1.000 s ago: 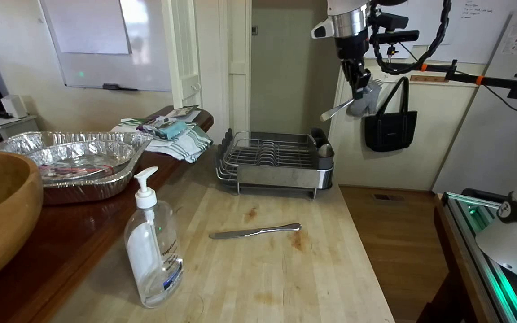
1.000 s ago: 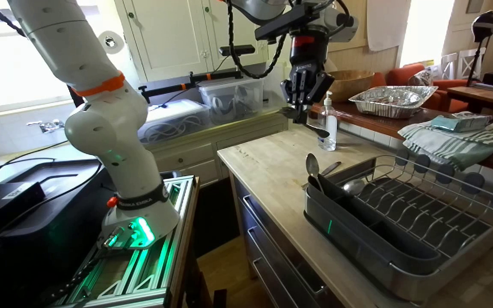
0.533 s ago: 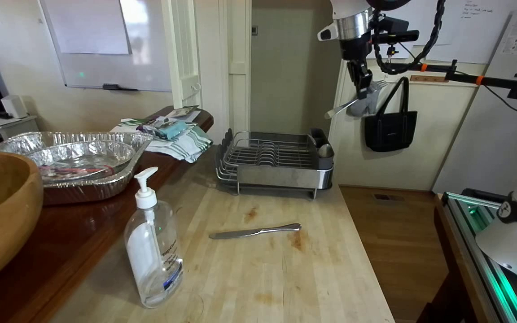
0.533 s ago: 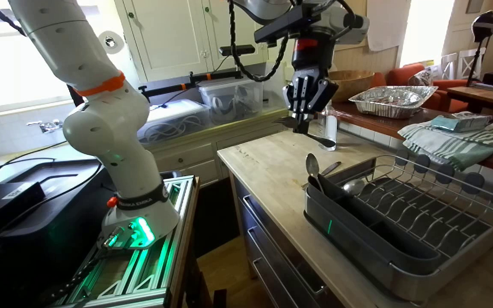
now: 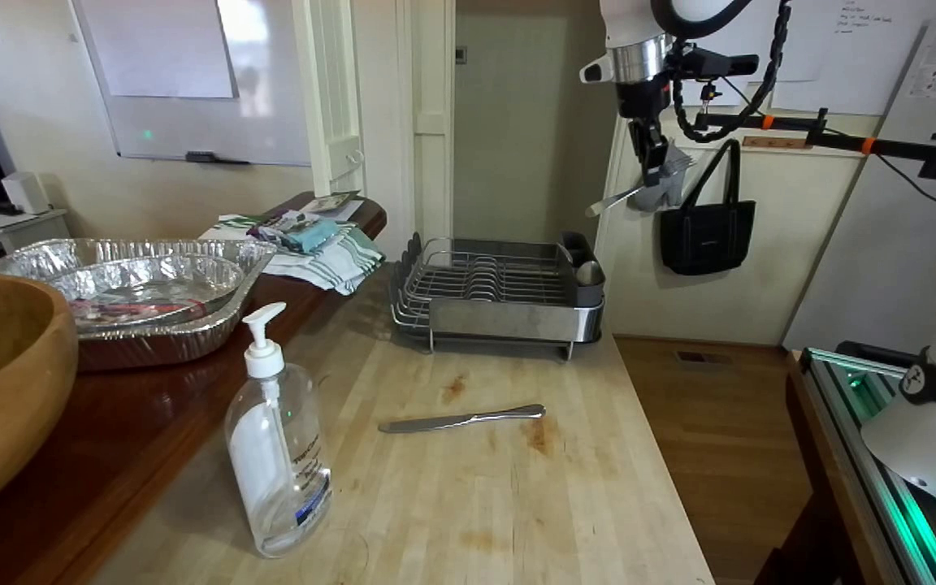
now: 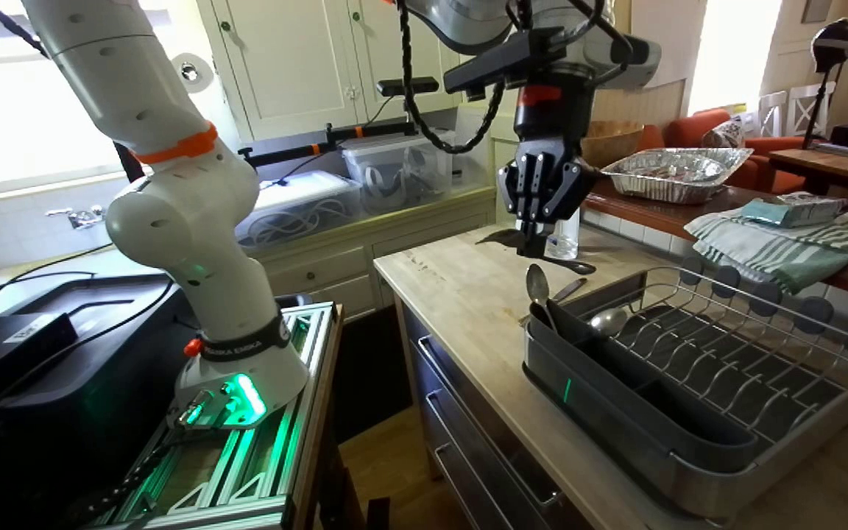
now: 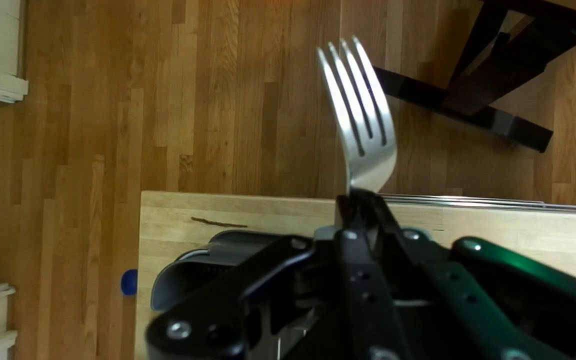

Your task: Put the silver fork on the dishrack.

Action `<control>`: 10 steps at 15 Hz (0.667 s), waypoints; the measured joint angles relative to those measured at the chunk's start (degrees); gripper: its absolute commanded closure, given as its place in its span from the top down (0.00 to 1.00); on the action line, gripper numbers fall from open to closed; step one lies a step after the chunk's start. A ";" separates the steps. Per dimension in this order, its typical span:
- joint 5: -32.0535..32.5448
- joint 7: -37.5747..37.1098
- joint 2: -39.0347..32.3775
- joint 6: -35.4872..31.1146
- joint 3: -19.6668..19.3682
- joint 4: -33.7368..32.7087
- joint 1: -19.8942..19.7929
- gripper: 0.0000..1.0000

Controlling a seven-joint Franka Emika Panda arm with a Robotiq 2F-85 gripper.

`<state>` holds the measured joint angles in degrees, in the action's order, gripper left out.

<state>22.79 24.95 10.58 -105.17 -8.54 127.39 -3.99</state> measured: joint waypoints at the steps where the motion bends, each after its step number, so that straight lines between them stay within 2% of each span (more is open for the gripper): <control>1: -0.27 0.45 -0.71 -0.62 -0.36 0.06 -0.20 0.02; 10: -4.92 4.80 -5.55 -2.48 -2.44 -0.40 -2.62 0.02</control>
<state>17.87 29.75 5.03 -107.64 -10.98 126.99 -6.61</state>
